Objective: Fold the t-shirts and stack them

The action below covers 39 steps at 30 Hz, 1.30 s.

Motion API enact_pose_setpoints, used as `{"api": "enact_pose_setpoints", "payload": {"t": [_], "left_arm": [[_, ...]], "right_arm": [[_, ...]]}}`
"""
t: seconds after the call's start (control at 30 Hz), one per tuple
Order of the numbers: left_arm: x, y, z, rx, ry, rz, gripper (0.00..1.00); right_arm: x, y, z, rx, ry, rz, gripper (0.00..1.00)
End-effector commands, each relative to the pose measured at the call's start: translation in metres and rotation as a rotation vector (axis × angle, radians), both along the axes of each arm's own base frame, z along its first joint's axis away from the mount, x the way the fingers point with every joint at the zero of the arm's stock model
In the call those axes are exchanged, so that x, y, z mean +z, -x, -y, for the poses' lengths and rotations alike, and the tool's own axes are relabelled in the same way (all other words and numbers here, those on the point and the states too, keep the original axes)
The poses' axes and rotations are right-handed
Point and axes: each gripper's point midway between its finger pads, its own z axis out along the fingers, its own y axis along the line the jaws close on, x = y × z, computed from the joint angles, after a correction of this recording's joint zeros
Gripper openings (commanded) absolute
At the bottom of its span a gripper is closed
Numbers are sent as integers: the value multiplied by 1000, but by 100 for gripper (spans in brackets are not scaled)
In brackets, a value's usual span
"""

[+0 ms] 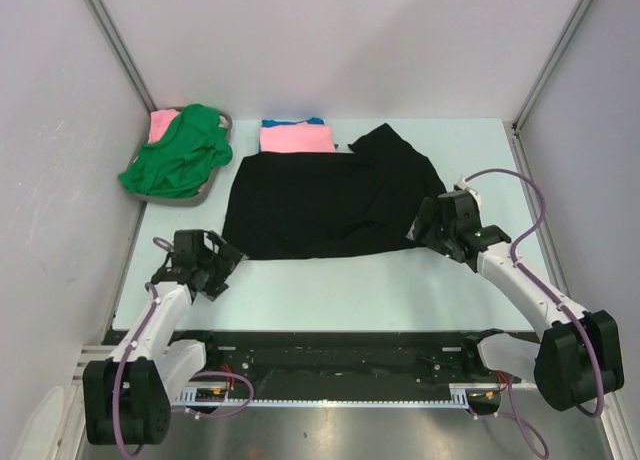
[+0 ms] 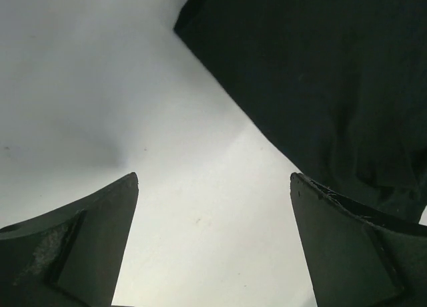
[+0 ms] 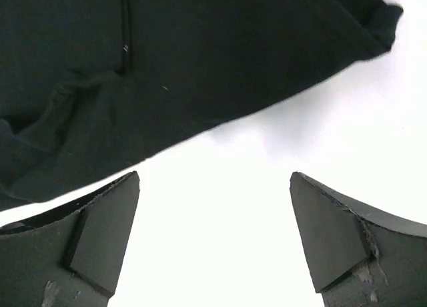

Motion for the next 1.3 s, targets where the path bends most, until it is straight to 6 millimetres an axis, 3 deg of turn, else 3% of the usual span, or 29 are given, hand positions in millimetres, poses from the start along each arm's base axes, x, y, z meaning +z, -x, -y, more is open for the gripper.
{"api": "enact_pose_setpoints", "payload": {"t": [0.0,0.27,0.5,0.6,0.63,0.73,1.03,1.27], "left_arm": [[-4,-11,-8,102,-3,11,100],[-32,-26,-21,199,-37,-89,99],[-49,-41,-15,205,-1,-118,84],[-54,-42,-16,212,0,-116,63],[-56,-41,-16,215,-2,-116,39],[-55,-43,-20,224,-15,-97,0],[-50,-42,-16,192,-7,-79,0],[-46,-40,-13,181,13,-61,0]], "right_arm": [[13,4,-4,-1,-29,67,100],[10,7,-3,23,-13,81,100],[4,9,-3,35,-23,83,100],[-2,9,1,26,-12,70,100],[-5,9,3,20,-7,63,100],[-17,9,13,-10,7,34,100],[-45,1,47,-182,-51,-5,100],[-64,-14,53,-254,-95,-29,100]]}}
